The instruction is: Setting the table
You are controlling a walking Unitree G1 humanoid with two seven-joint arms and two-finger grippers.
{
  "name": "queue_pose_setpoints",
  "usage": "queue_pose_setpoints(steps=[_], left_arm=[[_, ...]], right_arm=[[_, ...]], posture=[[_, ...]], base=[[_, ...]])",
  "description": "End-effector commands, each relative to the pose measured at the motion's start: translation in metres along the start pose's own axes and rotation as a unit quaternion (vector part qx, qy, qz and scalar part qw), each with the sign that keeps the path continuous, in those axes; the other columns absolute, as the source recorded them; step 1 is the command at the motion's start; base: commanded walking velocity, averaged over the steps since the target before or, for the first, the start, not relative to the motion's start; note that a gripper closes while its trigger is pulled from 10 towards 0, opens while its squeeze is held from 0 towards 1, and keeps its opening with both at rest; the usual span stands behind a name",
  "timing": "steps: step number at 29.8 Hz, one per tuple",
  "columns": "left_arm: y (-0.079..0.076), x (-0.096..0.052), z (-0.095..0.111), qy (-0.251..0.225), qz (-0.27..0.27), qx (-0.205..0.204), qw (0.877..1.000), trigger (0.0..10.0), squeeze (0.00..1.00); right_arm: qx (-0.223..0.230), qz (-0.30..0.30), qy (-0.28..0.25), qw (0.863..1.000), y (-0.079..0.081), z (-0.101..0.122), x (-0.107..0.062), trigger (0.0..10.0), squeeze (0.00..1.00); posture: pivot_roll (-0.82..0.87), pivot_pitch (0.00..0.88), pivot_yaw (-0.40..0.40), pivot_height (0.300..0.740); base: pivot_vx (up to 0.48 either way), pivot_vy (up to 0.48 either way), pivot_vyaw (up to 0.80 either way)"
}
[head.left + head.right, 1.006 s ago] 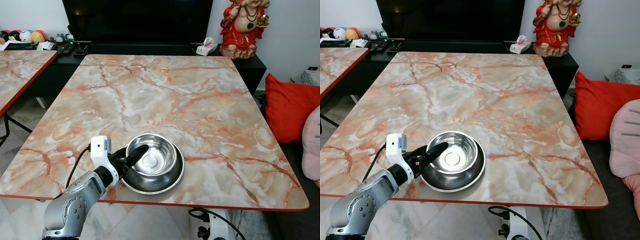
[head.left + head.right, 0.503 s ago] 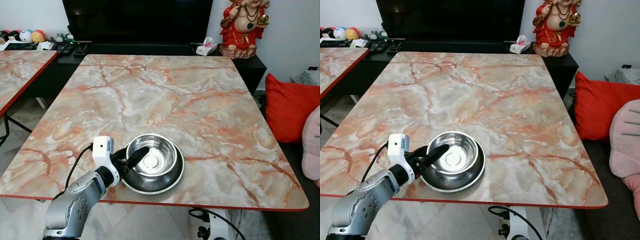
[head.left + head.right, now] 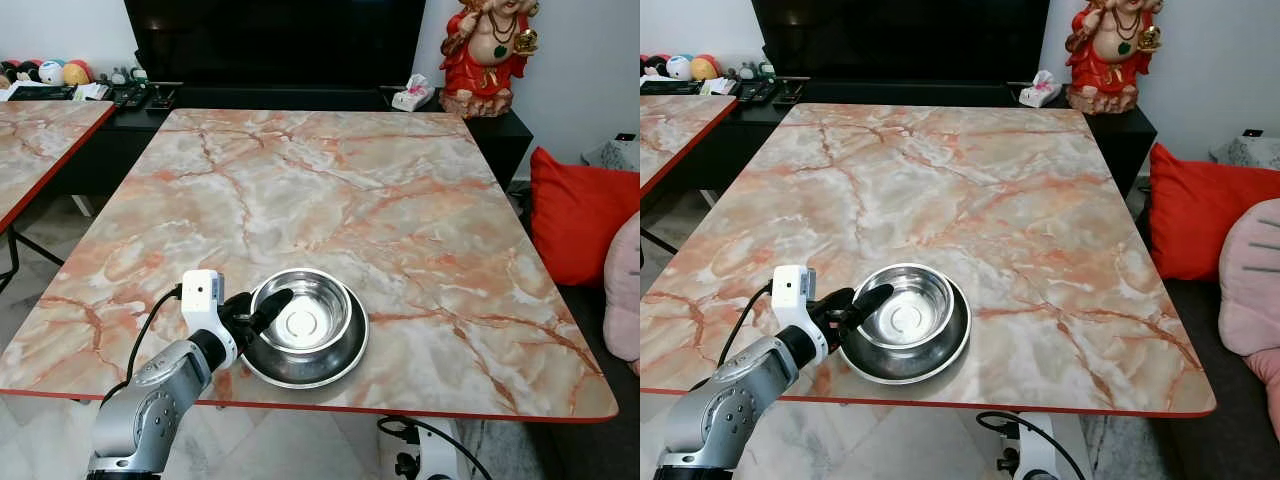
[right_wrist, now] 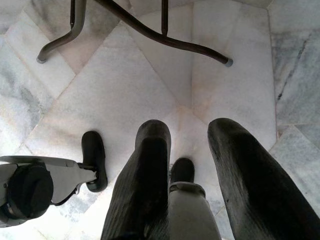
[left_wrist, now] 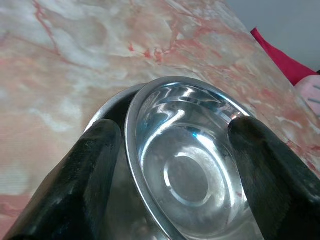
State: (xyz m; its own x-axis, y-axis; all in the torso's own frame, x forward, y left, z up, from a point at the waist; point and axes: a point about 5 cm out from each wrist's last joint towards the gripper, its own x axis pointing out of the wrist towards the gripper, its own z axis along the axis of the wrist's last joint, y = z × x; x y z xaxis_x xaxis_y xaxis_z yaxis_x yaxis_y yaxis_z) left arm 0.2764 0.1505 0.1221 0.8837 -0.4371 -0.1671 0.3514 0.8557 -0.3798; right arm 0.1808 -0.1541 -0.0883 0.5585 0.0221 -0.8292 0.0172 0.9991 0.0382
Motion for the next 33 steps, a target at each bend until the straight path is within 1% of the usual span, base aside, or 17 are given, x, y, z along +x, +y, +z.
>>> queue_pose_setpoints(steps=[1,2,3,4,5,6,7,9,10,14,15,16,17,24,25,29,33], left_arm=[[0.0,0.001,0.004,-0.008,0.005,0.024,1.0,10.0,0.0],[-0.001,0.002,0.01,-0.031,0.014,0.066,0.997,10.0,0.0],[-0.001,0.002,0.01,-0.031,0.014,0.066,0.997,10.0,0.0],[-0.001,0.002,0.014,-0.048,0.021,0.091,0.994,10.0,0.0],[-0.001,0.002,0.02,-0.073,0.035,0.1,0.992,10.0,0.0],[-0.001,0.002,0.021,-0.079,0.038,0.102,0.991,10.0,0.0],[0.001,0.002,0.028,-0.104,0.061,0.128,0.985,10.0,0.0],[0.003,0.001,0.032,-0.122,0.077,0.145,0.979,10.0,0.0],[0.003,0.001,0.034,-0.133,0.09,0.168,0.973,10.0,0.0],[0.001,0.002,0.035,-0.143,0.102,0.254,0.951,10.0,0.0],[0.001,0.004,0.034,-0.142,0.107,0.274,0.945,10.0,0.0],[0.004,0.008,0.027,-0.127,0.128,0.313,0.933,10.0,0.0],[0.005,0.01,0.025,-0.126,0.132,0.322,0.929,10.0,0.0],[0.008,0.015,0.019,-0.132,0.146,0.322,0.926,10.0,0.0],[0.011,0.016,0.017,-0.133,0.157,0.326,0.923,10.0,0.0],[0.018,0.017,0.015,-0.135,0.182,0.325,0.918,10.0,0.0],[0.023,0.016,0.012,-0.148,0.198,0.32,0.915,10.0,0.0]], right_arm=[[-0.008,0.002,0.004,1.0,0.0,0.0,0.0,10.0,0.0],[-0.008,0.002,0.004,1.0,0.0,0.0,0.0,10.0,0.0],[-0.008,0.002,0.004,1.0,0.0,0.0,0.0,10.0,0.0],[-0.008,0.002,0.004,1.0,0.0,0.0,0.0,10.0,0.0],[-0.008,0.002,0.004,1.0,0.0,0.0,0.0,10.0,0.0],[-0.008,0.002,0.004,1.0,0.0,0.0,0.0,10.0,0.0],[-0.008,0.002,0.003,1.0,0.0,0.0,0.0,10.0,0.0],[-0.008,0.002,0.003,1.0,0.0,0.0,0.0,10.0,0.0],[-0.007,0.001,0.003,1.0,0.0,0.0,0.0,10.0,0.0],[-0.007,0.001,0.004,1.0,0.0,0.0,0.0,10.0,0.0],[-0.006,0.001,0.004,1.0,0.0,0.0,0.0,10.0,0.0],[-0.006,0.001,0.003,1.0,0.001,0.0,0.0,10.0,0.0],[-0.005,0.001,0.003,1.0,0.001,0.0,0.0,10.0,0.0],[-0.003,-0.001,0.002,1.0,0.001,0.0,0.0,10.0,0.0],[-0.002,-0.002,0.002,1.0,0.001,0.0,0.0,10.0,0.0],[0.001,-0.004,0.001,1.0,0.002,0.0,0.0,10.0,0.0],[0.002,-0.005,0.001,1.0,0.002,0.0,0.0,10.0,0.0]], posture=[[0.1,0.013,-0.015,0.74],[0.1,0.014,-0.015,0.74],[0.1,0.014,-0.015,0.74],[0.1,0.014,-0.015,0.74],[0.1,0.014,-0.015,0.74],[0.1,0.014,-0.015,0.74],[0.1,0.013,-0.015,0.74],[0.1,0.012,-0.014,0.74],[0.1,0.012,-0.014,0.74],[0.1,0.009,-0.014,0.74],[0.1,0.009,-0.014,0.74],[0.09,0.006,-0.012,0.74],[0.09,0.005,-0.011,0.74],[0.09,0.001,-0.008,0.74],[0.08,0.0,-0.006,0.74],[0.08,0.0,-0.005,0.74],[0.08,0.0,-0.005,0.74]], base=[[0.0,0.0,0.0],[0.0,0.0,0.0],[0.0,0.0,0.0],[0.0,0.0,0.0],[0.0,0.0,0.0],[0.0,0.0,0.0],[0.0,0.0,0.0],[0.0,0.0,0.0],[0.0,0.0,0.0],[0.0,0.0,0.0],[0.0,0.0,0.0],[0.0,0.0,0.0],[0.0,0.0,0.0],[0.0,0.0,0.0],[0.0,0.0,0.0],[0.0,0.0,0.0],[0.0,0.464,0.0]])
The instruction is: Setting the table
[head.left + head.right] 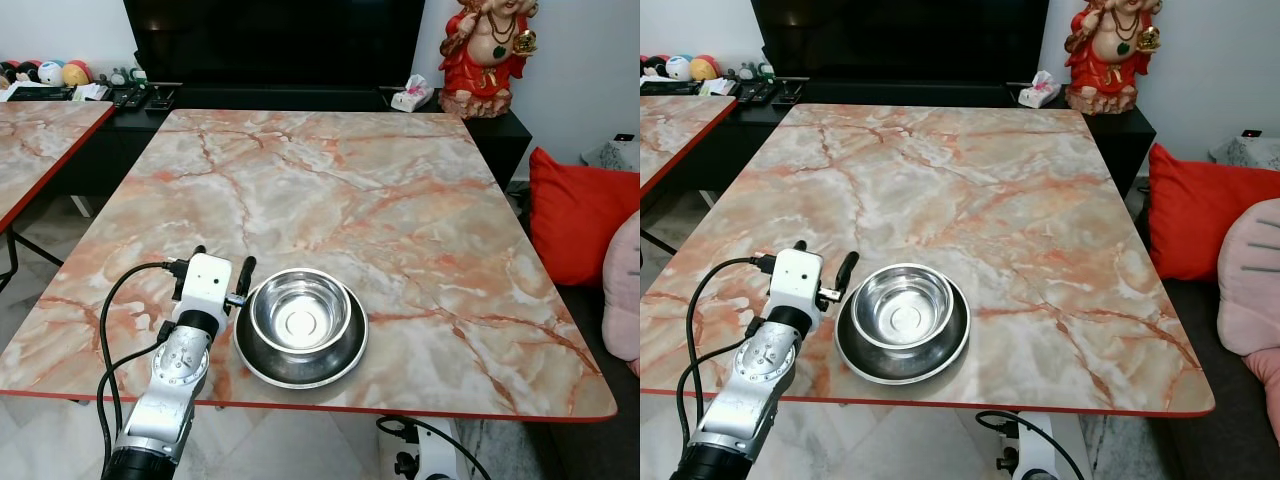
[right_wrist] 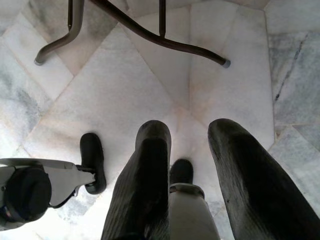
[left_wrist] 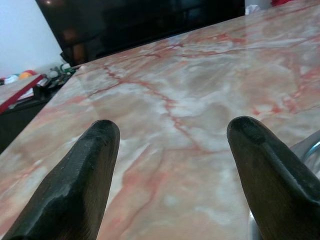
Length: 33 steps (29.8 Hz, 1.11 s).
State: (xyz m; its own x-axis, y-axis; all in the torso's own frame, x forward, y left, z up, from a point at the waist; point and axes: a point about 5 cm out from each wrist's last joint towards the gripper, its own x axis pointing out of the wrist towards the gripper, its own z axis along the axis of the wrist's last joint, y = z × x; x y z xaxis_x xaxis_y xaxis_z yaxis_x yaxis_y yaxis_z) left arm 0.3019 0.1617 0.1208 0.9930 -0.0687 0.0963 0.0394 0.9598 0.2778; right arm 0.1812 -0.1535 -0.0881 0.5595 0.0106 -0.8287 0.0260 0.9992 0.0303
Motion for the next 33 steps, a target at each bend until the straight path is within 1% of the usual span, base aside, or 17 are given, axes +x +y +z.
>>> queue_pose_setpoints(steps=[1,10,19,33], left_arm=[[0.0052,0.0005,-0.0005,-0.005,0.014,0.004,1.0,10.0,0.0],[0.0034,0.0009,-0.0022,-0.012,0.019,0.004,1.0,10.0,0.0],[0.0043,0.0006,-0.0001,-0.03,0.031,0.002,0.999,10.0,0.0],[0.0048,0.0016,0.0017,-0.041,0.032,0.002,0.999,10.0,0.0]], right_arm=[[0.001,0.0,0.002,1.0,0.0014,-0.0008,0.0,10.0,0.0],[0.001,0.0,0.001,1.0,0.0013,-0.0006,0.0,10.0,0.0],[-0.001,0.0,0.001,1.0,0.0005,-0.0007,-0.0001,10.0,0.0],[-0.003,0.0,0.001,1.0,0.0015,-0.0005,0.0,10.0,0.0]], posture=[[0.08,0.0,-0.005,0.74],[0.09,0.0,-0.004,0.74],[0.09,0.0,-0.006,0.74],[0.09,0.0,-0.002,0.74]], base=[[0.0,0.48,0.0],[0.0,0.48,0.0],[0.0,0.48,0.0],[0.0,0.48,0.0]])
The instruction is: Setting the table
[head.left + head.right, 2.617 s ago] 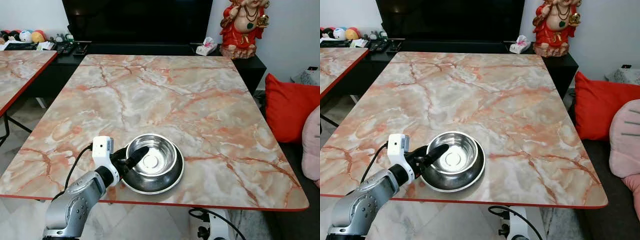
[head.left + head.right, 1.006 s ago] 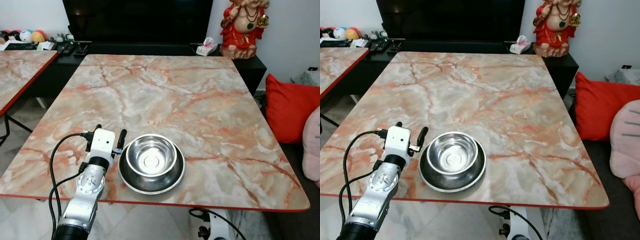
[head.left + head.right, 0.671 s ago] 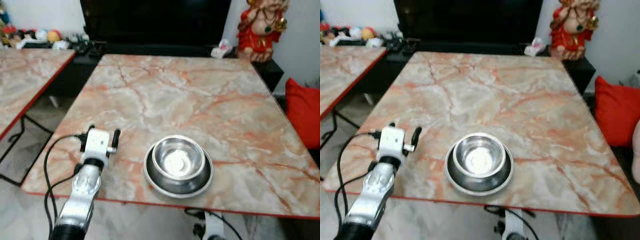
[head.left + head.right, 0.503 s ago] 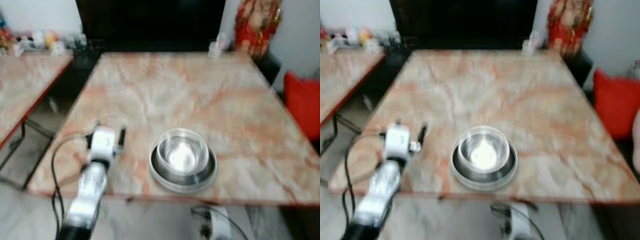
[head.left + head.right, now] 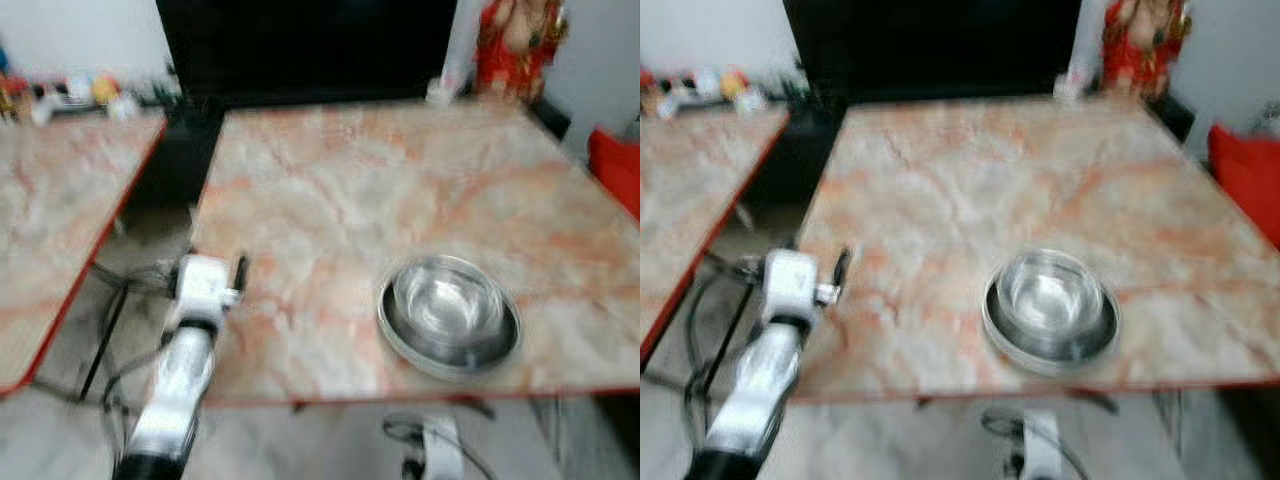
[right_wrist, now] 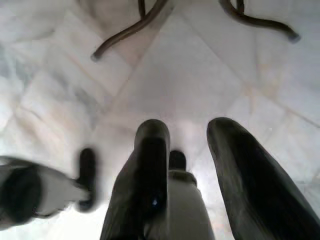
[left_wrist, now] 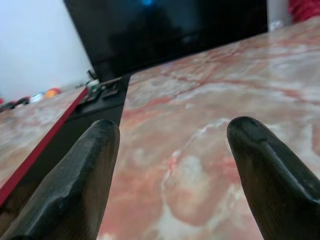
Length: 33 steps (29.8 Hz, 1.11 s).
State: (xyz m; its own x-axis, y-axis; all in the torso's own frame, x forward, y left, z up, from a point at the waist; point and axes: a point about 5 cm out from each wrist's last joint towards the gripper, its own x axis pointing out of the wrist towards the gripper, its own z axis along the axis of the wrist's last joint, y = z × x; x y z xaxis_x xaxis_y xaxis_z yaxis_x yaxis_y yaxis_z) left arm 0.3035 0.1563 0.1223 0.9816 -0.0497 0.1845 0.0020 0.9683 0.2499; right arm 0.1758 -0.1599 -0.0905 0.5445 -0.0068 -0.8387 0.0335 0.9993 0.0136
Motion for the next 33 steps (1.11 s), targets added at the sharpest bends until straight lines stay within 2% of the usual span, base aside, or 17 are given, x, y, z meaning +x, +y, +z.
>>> queue_pose_setpoints(steps=[1,12,33], left_arm=[[0.0096,-0.0003,-0.0009,-0.002,0.011,0.015,1.0,10.0,0.0],[0.0095,0.0001,-0.0003,-0.005,0.013,0.015,1.0,10.0,0.0],[0.0112,0.0015,0.002,-0.013,0.016,0.019,1.0,10.0,0.0]], right_arm=[[-0.001,0.01,-0.008,1.0,0.0082,0.005,0.001,10.0,0.0],[-0.011,0.009,-0.009,1.0,0.0078,0.0055,0.001,10.0,0.0],[-0.012,0.012,-0.009,1.0,0.0089,0.0057,0.001,10.0,0.0]], posture=[[0.09,0.001,-0.002,0.74],[0.09,0.002,-0.003,0.74],[0.09,0.001,-0.002,0.74]], base=[[0.0,0.48,0.0],[0.0,0.48,0.0],[0.0,0.48,0.6]])
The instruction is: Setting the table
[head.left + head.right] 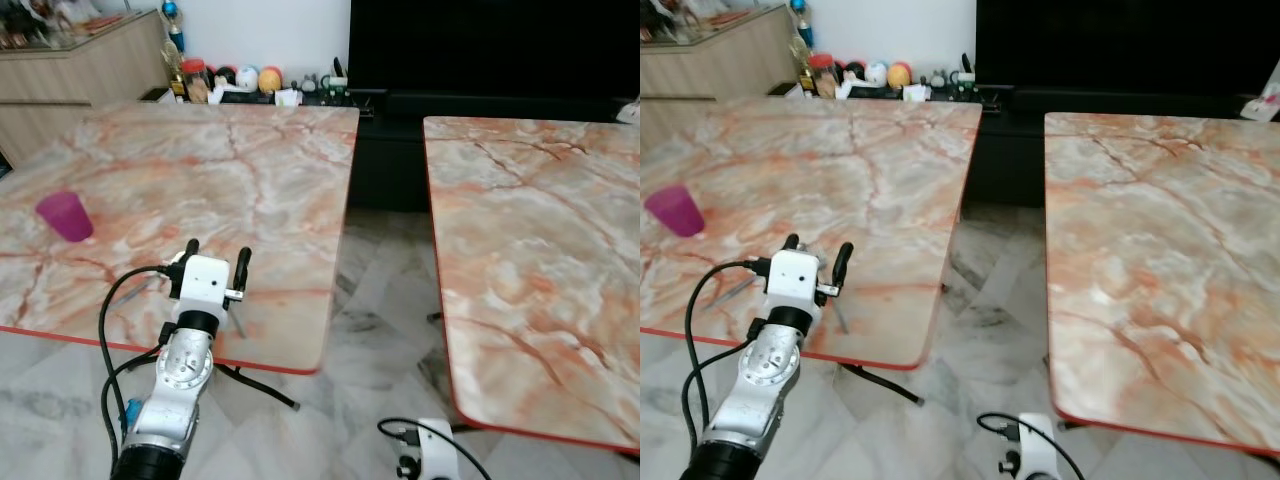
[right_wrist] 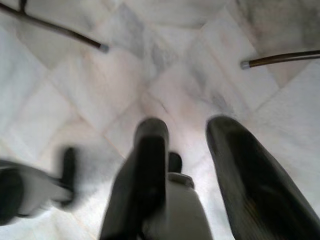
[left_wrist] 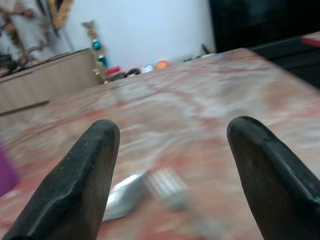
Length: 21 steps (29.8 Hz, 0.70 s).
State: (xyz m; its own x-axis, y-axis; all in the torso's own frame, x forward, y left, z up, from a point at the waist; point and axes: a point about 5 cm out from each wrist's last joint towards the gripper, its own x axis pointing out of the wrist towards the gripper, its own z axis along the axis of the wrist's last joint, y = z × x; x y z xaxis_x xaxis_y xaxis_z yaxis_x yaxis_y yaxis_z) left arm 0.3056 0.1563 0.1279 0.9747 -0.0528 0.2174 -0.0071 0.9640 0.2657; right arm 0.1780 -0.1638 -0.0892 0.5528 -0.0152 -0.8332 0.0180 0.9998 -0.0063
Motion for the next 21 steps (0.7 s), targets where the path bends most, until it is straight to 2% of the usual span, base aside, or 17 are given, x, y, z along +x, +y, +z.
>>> queue_pose_setpoints(steps=[1,17,21], left_arm=[[0.0099,-0.0016,-0.0027,0.003,0.013,0.01,1.0,10.0,0.0],[0.0114,-0.0016,-0.0015,-0.001,0.017,0.012,1.0,10.0,0.0],[0.0119,-0.0019,-0.0012,-0.002,0.019,0.012,1.0,10.0,0.0]], right_arm=[[0.0,0.016,-0.004,1.0,0.0128,0.0035,0.0009,10.0,0.0],[0.0,0.016,-0.004,1.0,0.0131,0.0035,0.0009,10.0,0.0],[0.001,0.016,-0.004,1.0,0.0129,0.0032,0.0008,10.0,0.0]], posture=[[0.1,0.001,-0.002,0.74],[0.1,0.002,-0.002,0.74],[0.1,0.003,-0.003,0.74]], base=[[0.0,0.48,0.56],[0.0,0.48,0.53],[0.0,0.48,0.0]])
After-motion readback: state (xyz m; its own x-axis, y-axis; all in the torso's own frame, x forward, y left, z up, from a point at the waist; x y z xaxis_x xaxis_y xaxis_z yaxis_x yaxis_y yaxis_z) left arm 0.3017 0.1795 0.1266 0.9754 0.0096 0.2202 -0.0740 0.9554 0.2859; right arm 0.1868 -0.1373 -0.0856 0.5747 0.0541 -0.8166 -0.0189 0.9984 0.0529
